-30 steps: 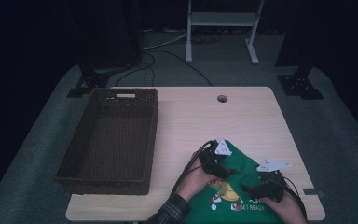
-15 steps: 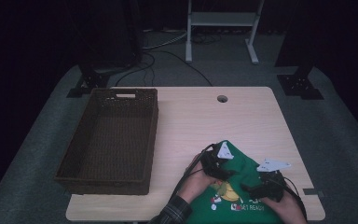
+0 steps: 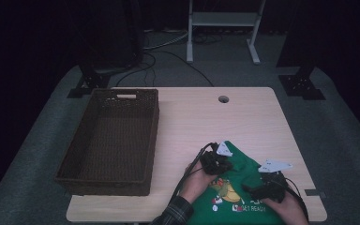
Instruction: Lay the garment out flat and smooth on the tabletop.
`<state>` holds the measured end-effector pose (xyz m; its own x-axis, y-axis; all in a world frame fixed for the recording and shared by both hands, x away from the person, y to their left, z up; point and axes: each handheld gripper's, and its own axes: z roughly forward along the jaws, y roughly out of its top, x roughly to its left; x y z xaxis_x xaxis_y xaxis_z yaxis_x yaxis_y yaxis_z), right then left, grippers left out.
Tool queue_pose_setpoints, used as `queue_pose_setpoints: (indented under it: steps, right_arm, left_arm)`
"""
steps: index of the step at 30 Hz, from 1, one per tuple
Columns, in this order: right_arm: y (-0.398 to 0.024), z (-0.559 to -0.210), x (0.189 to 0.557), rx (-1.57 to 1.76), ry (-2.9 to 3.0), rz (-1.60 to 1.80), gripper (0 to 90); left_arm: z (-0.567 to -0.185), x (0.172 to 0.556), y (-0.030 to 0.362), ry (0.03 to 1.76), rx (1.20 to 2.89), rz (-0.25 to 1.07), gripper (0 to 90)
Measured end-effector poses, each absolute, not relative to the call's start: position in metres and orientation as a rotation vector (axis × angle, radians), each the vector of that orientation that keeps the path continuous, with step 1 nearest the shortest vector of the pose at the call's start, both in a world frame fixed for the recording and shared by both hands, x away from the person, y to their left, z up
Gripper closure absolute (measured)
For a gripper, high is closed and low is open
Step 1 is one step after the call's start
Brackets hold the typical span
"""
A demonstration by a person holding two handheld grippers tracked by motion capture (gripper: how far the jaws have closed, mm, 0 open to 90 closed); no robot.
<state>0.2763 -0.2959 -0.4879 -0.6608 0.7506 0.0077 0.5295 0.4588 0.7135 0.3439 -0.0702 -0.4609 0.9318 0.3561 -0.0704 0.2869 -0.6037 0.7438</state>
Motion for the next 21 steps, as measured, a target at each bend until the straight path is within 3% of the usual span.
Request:
queue_pose_setpoints:
  steps: [21]
  right_arm:
    - [-0.296, -0.488, 0.276, 1.092, 2.402, 1.015, 0.0]
  left_arm:
    - [-0.441, 0.351, -0.058, 0.488, 2.194, 0.103, 85.8]
